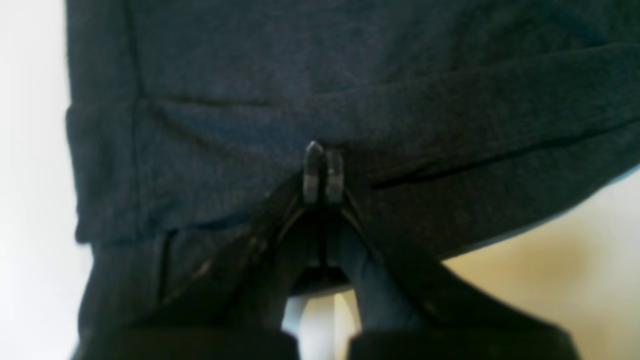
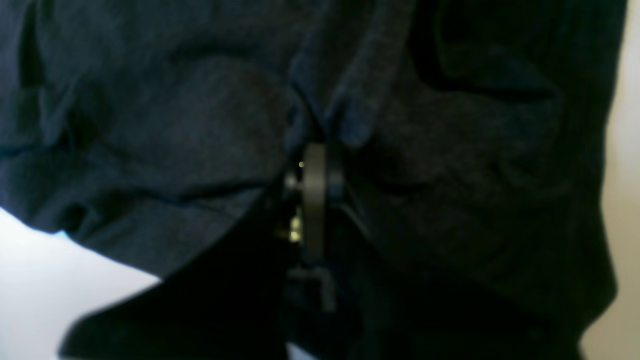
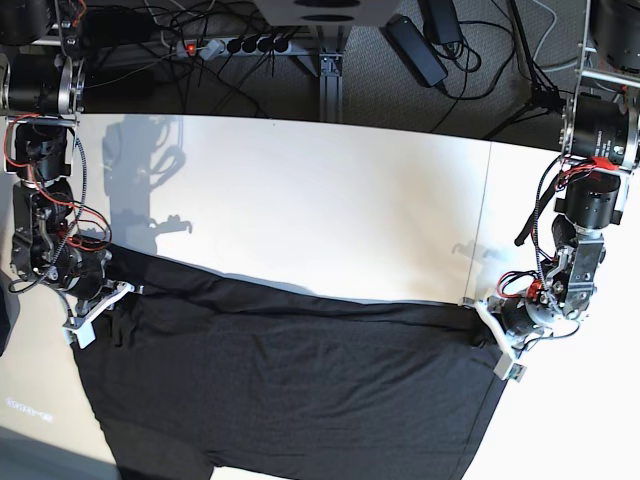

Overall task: Fold the T-shirt properly
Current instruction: 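Drag the shirt with both grippers to straighten it flat on the table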

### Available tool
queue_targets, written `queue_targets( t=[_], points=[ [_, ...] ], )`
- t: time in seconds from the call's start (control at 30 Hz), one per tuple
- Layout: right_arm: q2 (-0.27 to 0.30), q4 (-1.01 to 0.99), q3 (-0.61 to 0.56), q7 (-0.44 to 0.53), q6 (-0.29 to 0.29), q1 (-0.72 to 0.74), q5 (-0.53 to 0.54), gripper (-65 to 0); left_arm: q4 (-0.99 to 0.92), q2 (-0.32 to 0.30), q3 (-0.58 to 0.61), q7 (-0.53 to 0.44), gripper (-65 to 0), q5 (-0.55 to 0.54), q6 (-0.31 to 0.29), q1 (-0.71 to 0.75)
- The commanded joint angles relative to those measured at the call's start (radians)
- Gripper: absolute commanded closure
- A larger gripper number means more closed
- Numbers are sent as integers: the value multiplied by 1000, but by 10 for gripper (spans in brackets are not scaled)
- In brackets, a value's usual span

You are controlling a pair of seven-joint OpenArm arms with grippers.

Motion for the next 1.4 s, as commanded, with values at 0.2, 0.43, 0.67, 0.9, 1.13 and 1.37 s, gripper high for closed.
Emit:
queue_targets(
  t=[0.2,0.43,0.67,0.9,1.13,1.37],
  points=[
    [54,168,13,-155,56,-109,39,0,212,-77,0,121,0,-32,14,122],
    [58,254,59,-170,56,-249,68,0,384,-152,-2,121,0,-76,15,264],
    [58,353,151,-178,56,-406,110,0,508,-169,-44,127,0,-76,16,413],
    [58,451,231,-204,57,-534,147,0,642,-170,-139,128,0,-76,15,577],
    [70,521,245,-209,56,-618,151,0,777,-169,-208,131,0,-76,15,723],
    [93,536,245,-209,57,-659,151,0,836,-164,-247,131,0,-76,15,818]
  ],
)
